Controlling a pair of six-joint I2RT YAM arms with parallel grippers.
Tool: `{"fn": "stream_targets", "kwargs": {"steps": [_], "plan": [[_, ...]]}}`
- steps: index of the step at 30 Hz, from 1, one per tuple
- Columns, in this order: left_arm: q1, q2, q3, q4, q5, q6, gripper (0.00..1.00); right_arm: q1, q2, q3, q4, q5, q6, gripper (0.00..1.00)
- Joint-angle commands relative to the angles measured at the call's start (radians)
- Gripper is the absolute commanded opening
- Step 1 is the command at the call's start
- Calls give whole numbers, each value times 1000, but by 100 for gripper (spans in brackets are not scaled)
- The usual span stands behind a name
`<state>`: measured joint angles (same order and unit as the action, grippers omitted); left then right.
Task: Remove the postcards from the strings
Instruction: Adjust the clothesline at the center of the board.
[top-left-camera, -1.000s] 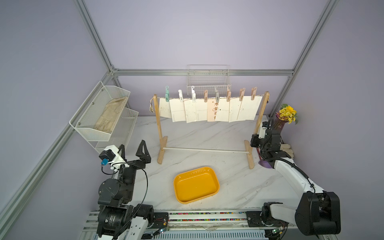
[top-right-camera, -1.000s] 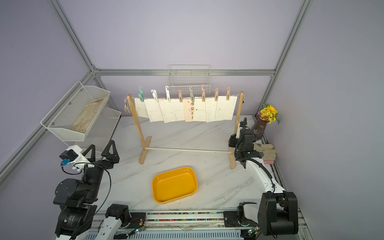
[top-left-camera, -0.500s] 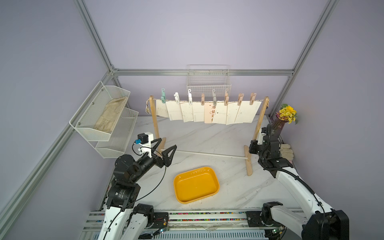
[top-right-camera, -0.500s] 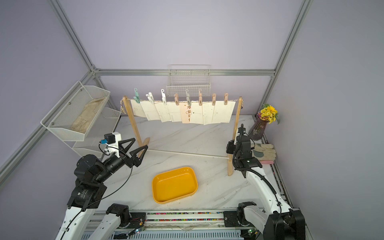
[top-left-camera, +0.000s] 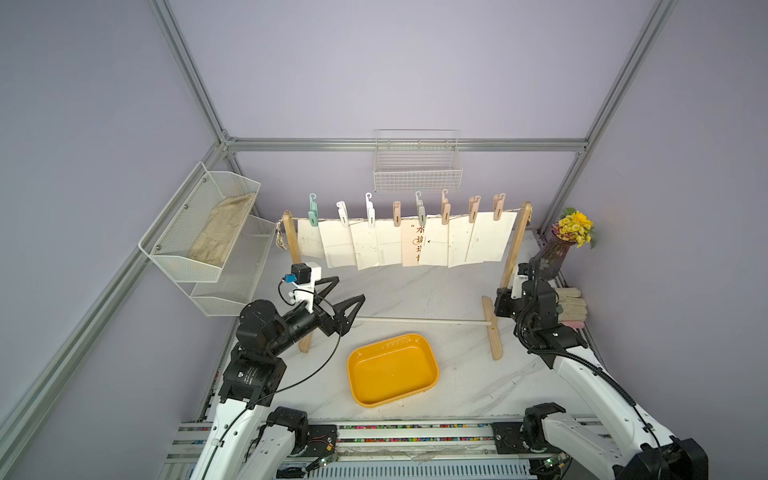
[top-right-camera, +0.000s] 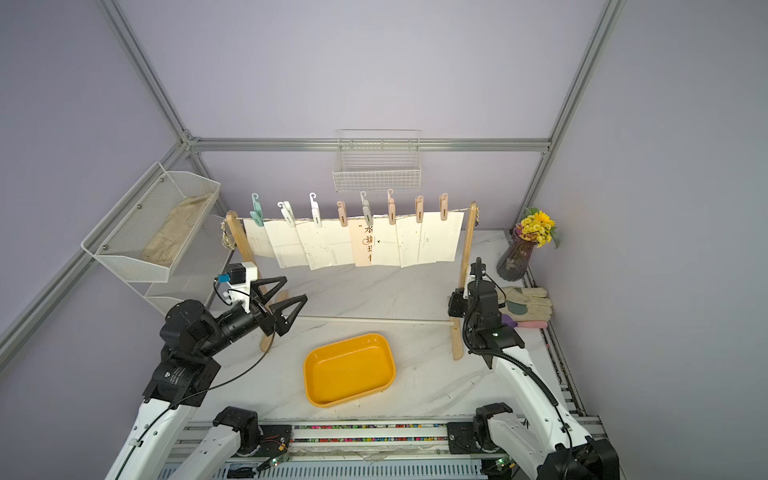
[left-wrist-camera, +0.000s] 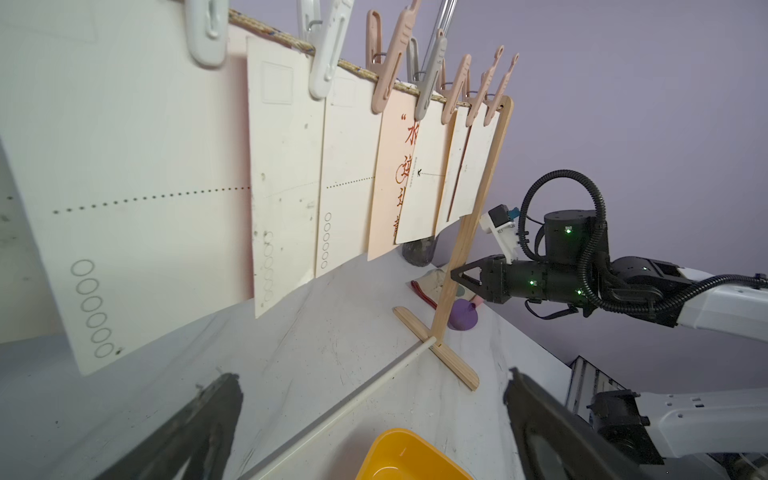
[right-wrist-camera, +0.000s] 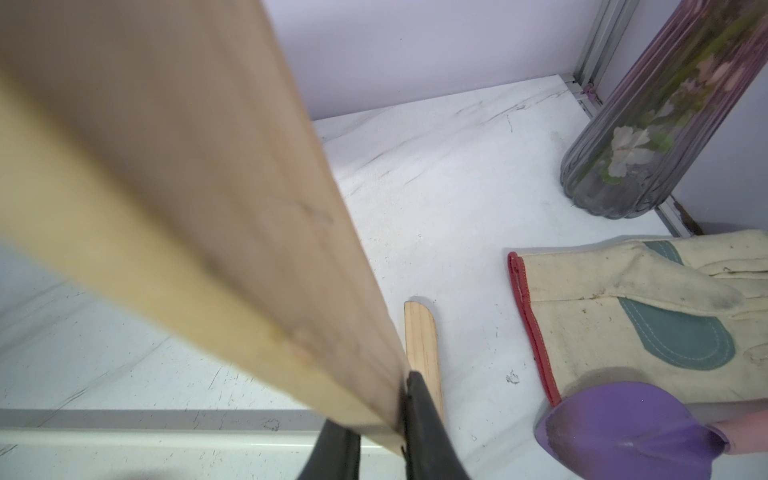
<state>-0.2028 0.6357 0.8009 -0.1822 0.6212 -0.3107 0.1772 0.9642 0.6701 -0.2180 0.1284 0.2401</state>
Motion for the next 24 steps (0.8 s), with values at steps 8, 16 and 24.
{"fn": "stream_targets", "kwargs": {"steps": [8, 16, 24], "plan": [[-159, 52, 69, 114, 78, 49, 100, 5, -43, -37, 40, 101, 199, 6], [-346, 226, 146, 235, 41, 93, 100, 12, -101, -71, 24, 0, 157, 28], [-494, 467, 342, 269, 25, 197, 100, 12, -152, 61, -210, -21, 106, 66]]}}
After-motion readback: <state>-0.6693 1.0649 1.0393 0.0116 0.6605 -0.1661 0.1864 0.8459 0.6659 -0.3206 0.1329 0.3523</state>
